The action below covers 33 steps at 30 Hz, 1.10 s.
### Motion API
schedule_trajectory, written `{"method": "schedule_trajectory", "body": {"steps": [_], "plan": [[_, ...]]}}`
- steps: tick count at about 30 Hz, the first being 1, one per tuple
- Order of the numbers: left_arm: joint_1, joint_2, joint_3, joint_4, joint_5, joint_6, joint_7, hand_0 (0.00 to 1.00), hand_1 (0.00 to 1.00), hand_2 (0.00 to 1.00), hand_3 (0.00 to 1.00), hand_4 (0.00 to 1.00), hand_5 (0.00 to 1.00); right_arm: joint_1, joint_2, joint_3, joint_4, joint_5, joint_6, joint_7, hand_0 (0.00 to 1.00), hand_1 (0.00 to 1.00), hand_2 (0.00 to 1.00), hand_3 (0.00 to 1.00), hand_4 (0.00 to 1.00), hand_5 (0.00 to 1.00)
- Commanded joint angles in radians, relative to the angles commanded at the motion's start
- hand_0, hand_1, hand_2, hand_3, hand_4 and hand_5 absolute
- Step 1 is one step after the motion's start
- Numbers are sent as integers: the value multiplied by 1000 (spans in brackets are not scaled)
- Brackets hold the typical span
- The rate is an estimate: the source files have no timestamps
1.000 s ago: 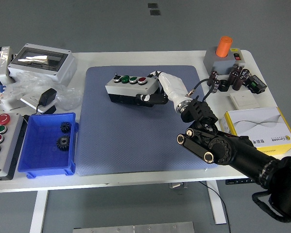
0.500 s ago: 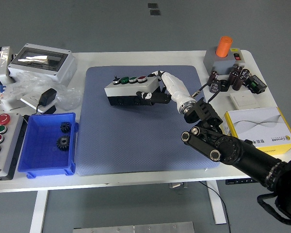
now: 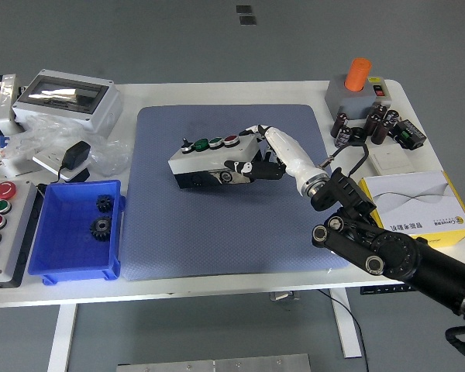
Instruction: Pick up the button,place it on the desk,press the button,press the button
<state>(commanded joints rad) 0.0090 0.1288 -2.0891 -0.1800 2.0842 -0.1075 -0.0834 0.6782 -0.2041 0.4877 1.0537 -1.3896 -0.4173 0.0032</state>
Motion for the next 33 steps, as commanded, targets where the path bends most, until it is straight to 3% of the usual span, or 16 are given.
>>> {"method": "schedule_trajectory", "body": {"steps": [7, 18, 25, 31, 32, 33], "plan": [[1, -2, -1, 0, 3, -1, -1, 744, 765, 623, 579, 651, 134, -36, -28, -17, 81, 1, 6, 20, 10, 212, 239, 176, 371, 458], [3, -4, -2, 0, 4, -2, 1, 744, 765, 628, 582, 664, 146, -100, -70, 4, 137, -61, 19, 36, 10, 207, 235, 175, 344, 508], [2, -5, -2, 0, 5, -2, 3, 744, 765, 630, 581, 666, 148, -116, -81, 17, 139, -128, 58, 9, 13, 209, 235, 175, 344, 510], [2, -6, -2, 0, 5, -4, 7, 744, 765, 630, 582, 668, 149, -118, -87, 16, 141, -185, 122, -17, 23, 213, 242, 185, 337, 494], [2, -6, -3, 0, 6, -5, 7, 744, 765, 631, 582, 669, 150, -118, -87, 15, 142, -191, 129, -17, 110, 299, 346, 307, 534, 385], [2, -6, -3, 0, 6, -5, 7, 744, 765, 631, 582, 669, 150, -118, -87, 15, 142, -195, 134, -17, 110, 299, 346, 307, 534, 385]]}}
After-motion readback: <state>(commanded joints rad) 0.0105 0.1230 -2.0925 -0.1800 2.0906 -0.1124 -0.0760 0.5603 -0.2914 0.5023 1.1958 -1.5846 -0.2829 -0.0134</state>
